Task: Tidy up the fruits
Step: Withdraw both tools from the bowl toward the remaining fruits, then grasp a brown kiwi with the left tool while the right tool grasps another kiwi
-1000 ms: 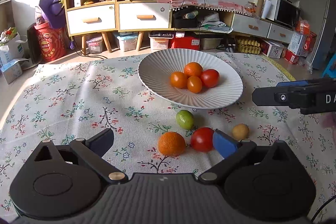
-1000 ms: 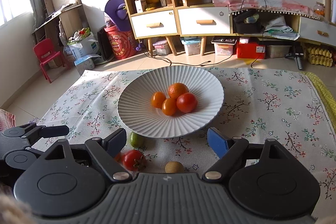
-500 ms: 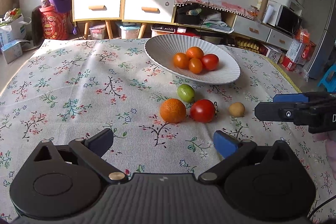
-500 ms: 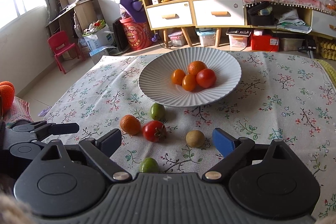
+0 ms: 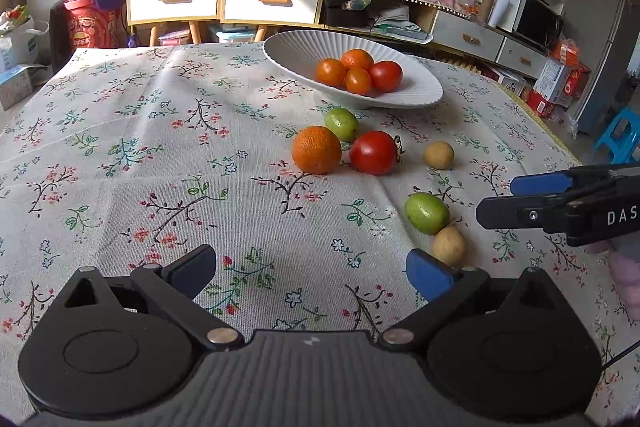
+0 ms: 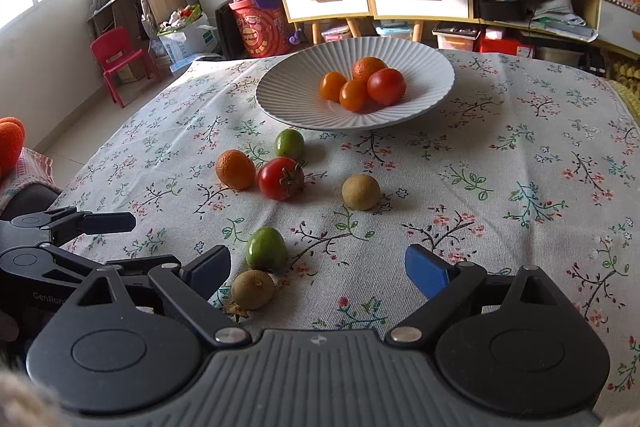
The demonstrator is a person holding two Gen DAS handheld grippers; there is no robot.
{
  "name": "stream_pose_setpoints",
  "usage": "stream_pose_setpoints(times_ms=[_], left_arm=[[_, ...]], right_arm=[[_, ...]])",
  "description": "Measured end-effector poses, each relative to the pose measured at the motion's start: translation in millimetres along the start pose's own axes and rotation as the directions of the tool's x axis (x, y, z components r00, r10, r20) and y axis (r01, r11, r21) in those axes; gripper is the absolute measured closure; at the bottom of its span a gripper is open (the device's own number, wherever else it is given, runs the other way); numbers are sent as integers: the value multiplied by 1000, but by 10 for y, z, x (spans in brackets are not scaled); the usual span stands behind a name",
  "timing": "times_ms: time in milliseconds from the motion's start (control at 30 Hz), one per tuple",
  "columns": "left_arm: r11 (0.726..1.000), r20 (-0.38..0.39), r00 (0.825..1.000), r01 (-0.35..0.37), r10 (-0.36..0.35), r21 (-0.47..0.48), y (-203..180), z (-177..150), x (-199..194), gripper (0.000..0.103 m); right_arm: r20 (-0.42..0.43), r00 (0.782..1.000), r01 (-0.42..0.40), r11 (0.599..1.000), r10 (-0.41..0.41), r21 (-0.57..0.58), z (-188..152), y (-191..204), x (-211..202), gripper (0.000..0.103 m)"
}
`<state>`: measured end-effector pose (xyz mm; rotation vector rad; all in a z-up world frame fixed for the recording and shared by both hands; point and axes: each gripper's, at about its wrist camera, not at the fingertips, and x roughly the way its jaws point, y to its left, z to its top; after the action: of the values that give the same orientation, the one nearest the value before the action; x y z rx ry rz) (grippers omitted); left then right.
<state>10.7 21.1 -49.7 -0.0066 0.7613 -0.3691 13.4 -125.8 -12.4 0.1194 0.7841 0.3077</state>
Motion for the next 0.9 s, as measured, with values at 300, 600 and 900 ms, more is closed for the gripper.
stream_pose_setpoints(times_ms=[300,600,900], left_arm=[[997,9,1000,19,-20,76,-138,-129,40,7],[982,40,998,48,-56,180,-347,-199,92,7],[971,33,994,95,-104,221,-607,-160,172,13]], right_arm=[[-34,999,26,999,-26,-19,-79,-51,104,9],[-5,998,59,996,-60,-72,-47,-86,148,7],[19,997,74,993,-73,-95,37,-110,246,13]])
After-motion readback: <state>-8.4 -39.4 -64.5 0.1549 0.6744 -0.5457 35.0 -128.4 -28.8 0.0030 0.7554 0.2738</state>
